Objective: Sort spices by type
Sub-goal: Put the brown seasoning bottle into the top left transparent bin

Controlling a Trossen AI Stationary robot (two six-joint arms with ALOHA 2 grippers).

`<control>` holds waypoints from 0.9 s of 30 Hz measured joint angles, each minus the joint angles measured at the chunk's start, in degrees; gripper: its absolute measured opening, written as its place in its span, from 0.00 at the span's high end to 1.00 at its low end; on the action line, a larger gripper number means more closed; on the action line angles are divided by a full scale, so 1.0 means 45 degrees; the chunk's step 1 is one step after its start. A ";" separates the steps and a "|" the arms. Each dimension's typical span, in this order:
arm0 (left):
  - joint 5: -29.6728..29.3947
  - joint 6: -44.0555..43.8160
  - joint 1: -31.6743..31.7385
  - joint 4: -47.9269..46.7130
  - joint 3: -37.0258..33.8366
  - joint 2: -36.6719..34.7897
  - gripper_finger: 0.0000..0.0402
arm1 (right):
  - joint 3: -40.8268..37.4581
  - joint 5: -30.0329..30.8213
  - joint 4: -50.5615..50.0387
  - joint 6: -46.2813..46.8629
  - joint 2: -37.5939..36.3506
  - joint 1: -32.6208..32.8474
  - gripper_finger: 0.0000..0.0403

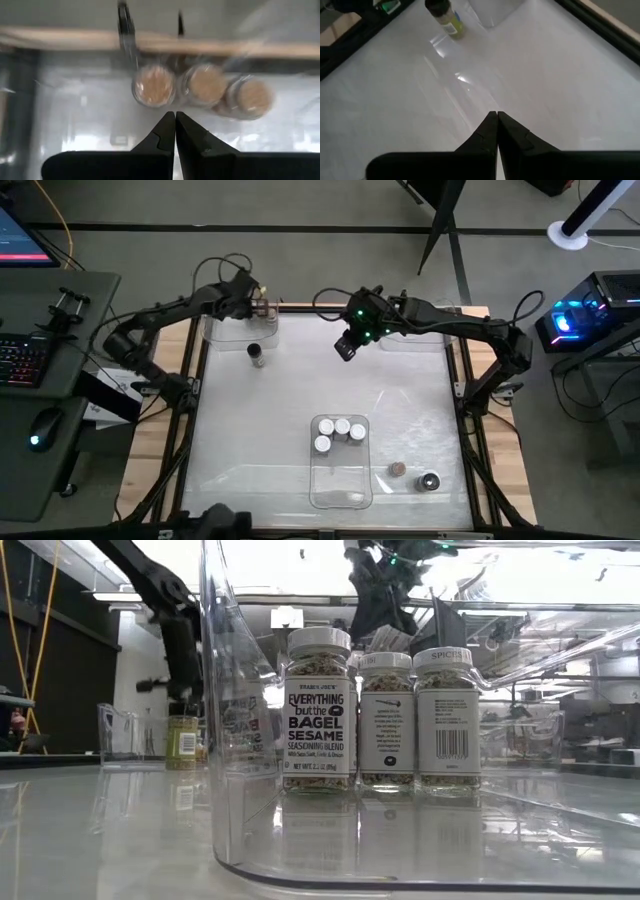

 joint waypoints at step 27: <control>0.1408 0.1414 -0.8771 0.6469 -0.4371 -0.7806 1.00 | -0.4822 -0.3521 -0.2604 0.8028 -0.4752 0.7640 1.00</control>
